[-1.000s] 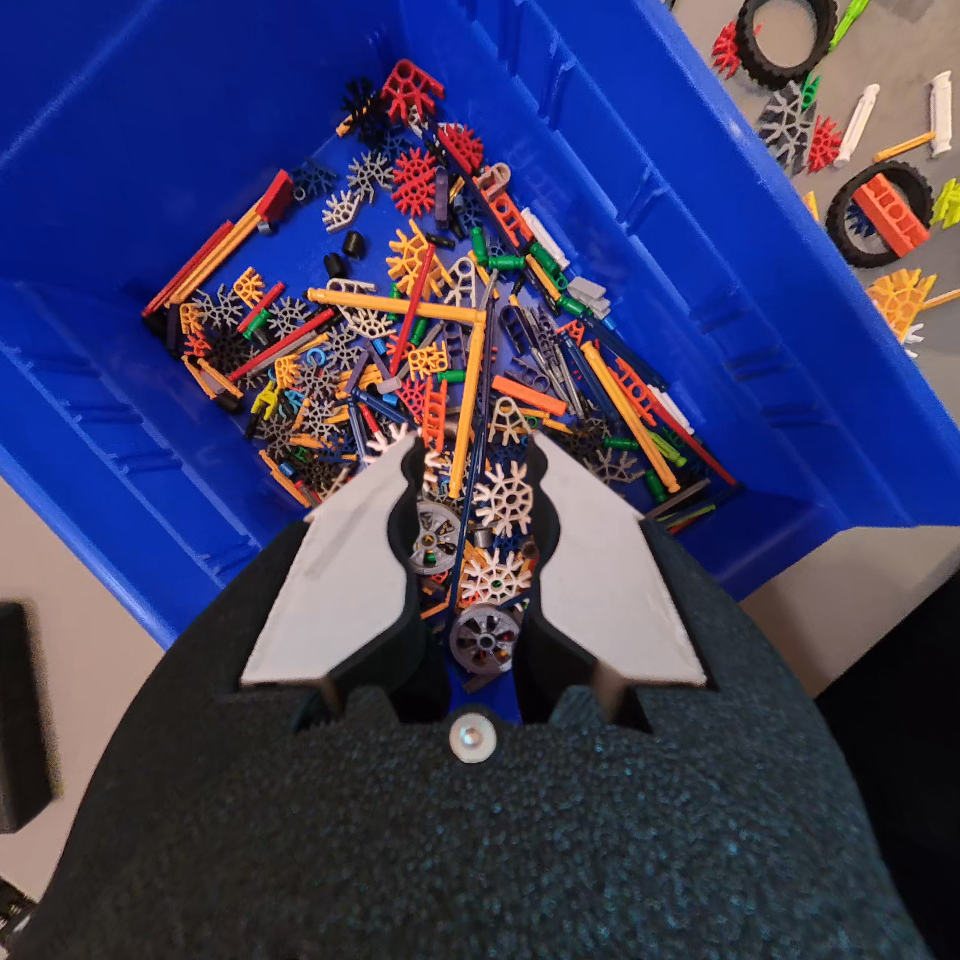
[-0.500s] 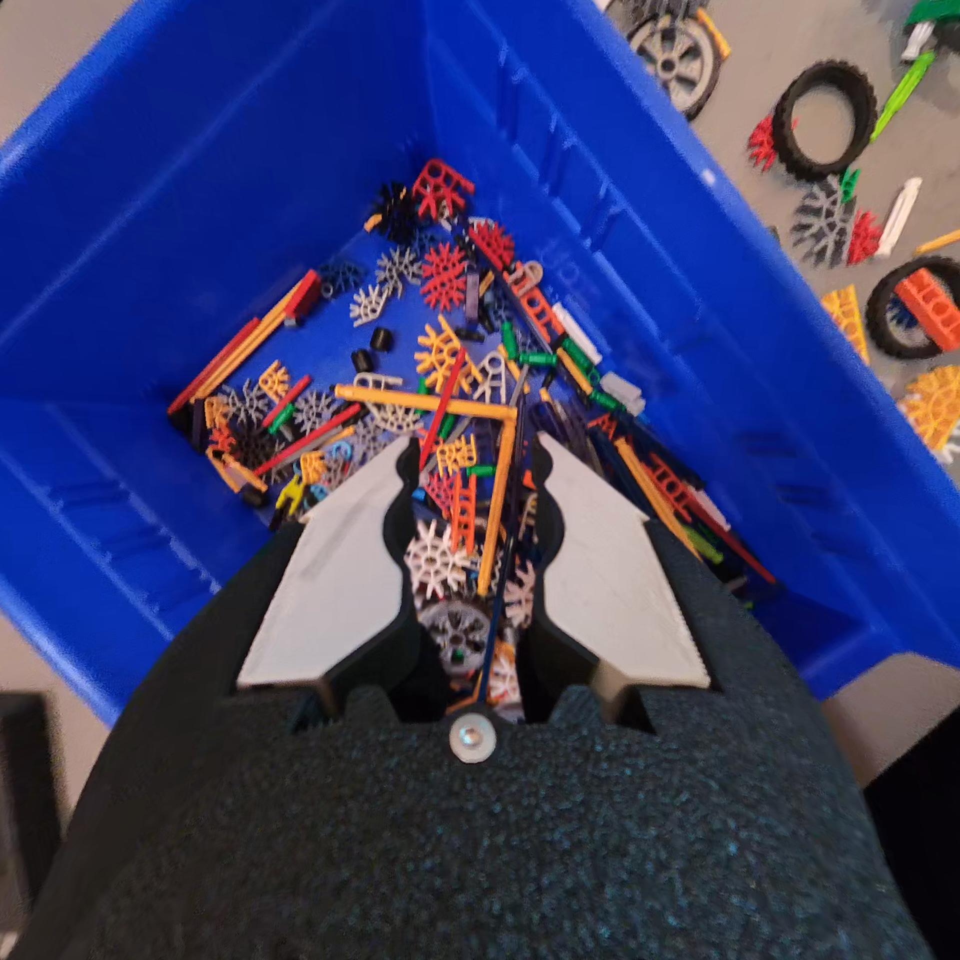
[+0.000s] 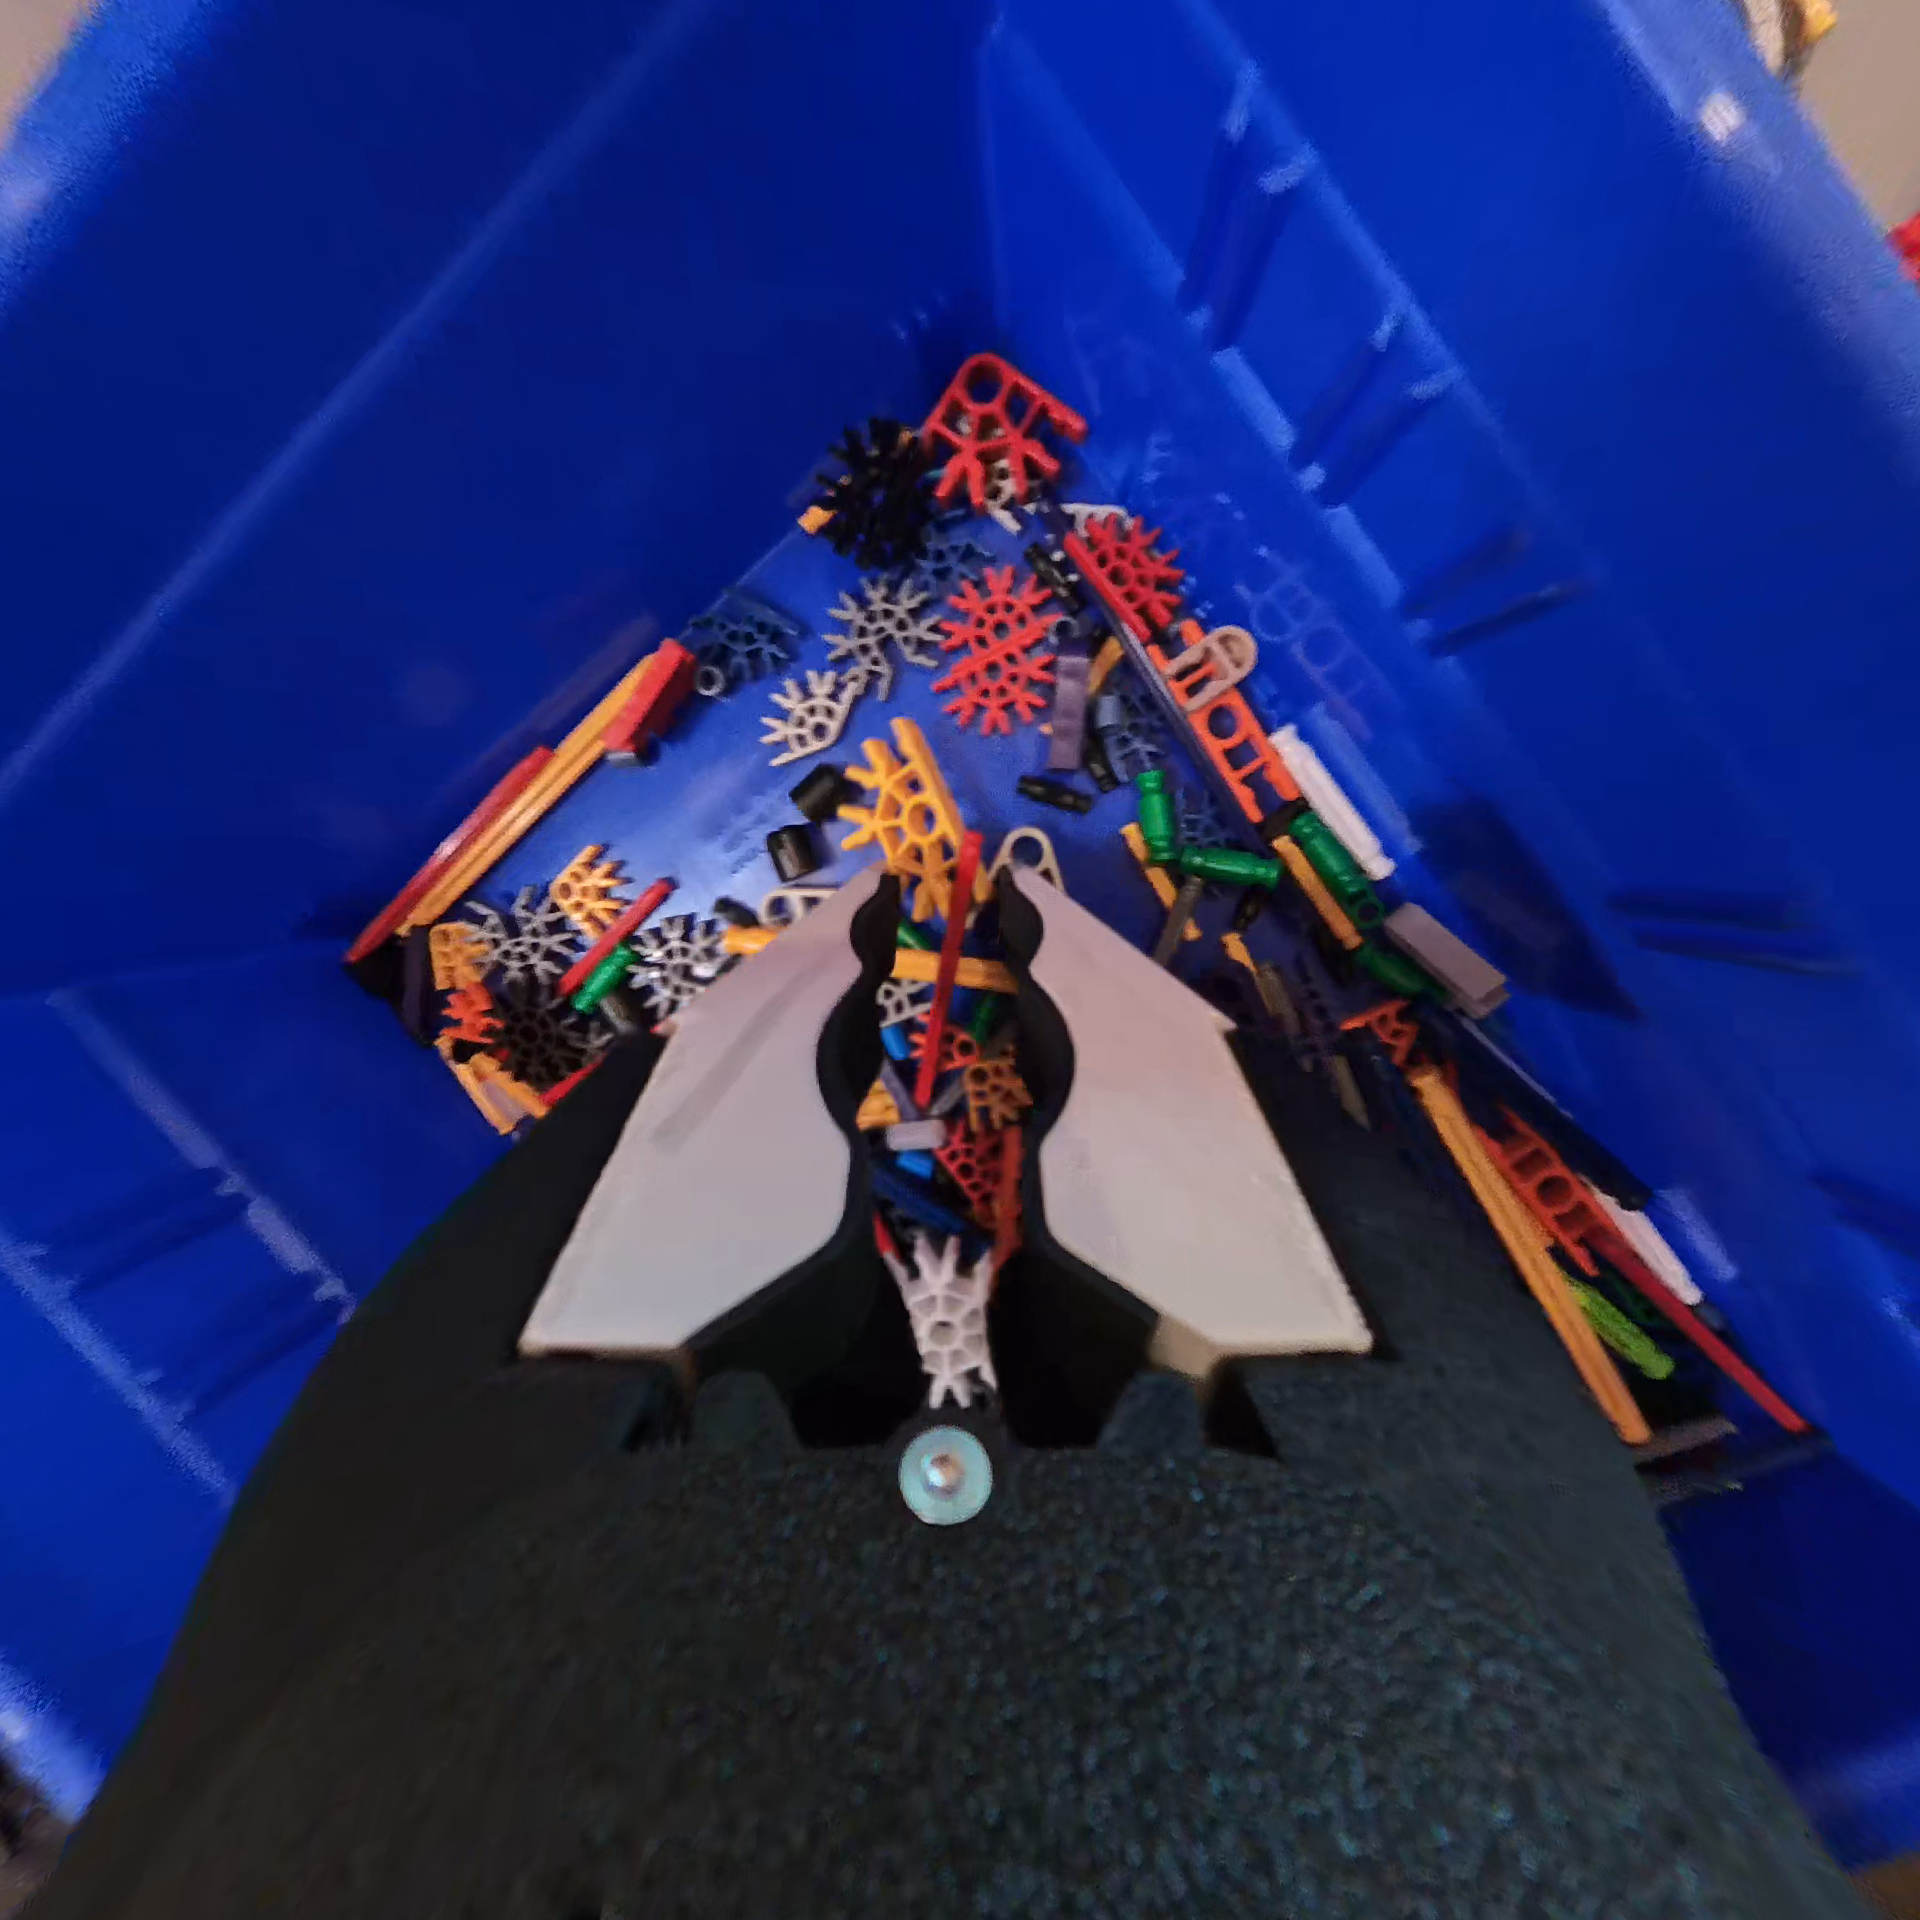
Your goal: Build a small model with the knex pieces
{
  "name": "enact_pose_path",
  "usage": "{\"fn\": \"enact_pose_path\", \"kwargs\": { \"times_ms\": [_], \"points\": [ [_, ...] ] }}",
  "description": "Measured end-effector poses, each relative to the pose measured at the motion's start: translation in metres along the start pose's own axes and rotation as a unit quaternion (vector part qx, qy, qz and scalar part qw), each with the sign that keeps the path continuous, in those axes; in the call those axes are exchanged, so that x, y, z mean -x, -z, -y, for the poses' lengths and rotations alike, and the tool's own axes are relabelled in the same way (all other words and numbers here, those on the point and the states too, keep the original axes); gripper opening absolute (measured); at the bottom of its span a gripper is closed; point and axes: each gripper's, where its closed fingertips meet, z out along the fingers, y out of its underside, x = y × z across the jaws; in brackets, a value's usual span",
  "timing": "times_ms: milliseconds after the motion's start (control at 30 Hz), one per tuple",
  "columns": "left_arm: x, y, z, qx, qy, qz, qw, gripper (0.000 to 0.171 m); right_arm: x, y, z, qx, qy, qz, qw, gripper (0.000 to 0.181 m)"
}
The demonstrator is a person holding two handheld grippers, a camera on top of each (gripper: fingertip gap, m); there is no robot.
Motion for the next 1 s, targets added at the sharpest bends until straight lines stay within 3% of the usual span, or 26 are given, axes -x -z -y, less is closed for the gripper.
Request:
{"fn": "enact_pose_path", "kwargs": {
  "times_ms": [167,267,367,467,800,1000],
  "points": [
    [0.021,0.016,0.007,-0.021,0.019,0.033,0.999,0.016,0.0,0.0,0.001,-0.001,0.003,0.003,1.0,0.005],
    [0.005,0.022,0.009,-0.03,-0.003,-0.007,1.0,0.019,0.001,-0.001,0.002,-0.002,0.004,0.006,1.0,0.005],
    [-0.012,0.011,-0.004,0.011,-0.028,-0.034,0.999,0.019,0.002,-0.003,0.002,-0.002,0.007,0.009,1.0,0.005],
    [-0.023,0.004,-0.003,0.007,-0.044,-0.043,0.998,0.019,0.002,-0.003,0.003,-0.003,0.009,0.01,1.0,0.005],
    [-0.014,-0.005,-0.004,0.012,-0.035,-0.029,0.999,0.018,0.001,0.003,-0.002,-0.005,0.0,0.0,1.0,0.005],
    [-0.016,-0.006,-0.004,0.002,-0.037,-0.027,0.999,0.005,0.001,0.006,-0.003,-0.009,-0.002,-0.006,1.0,0.005]
  ]
}}
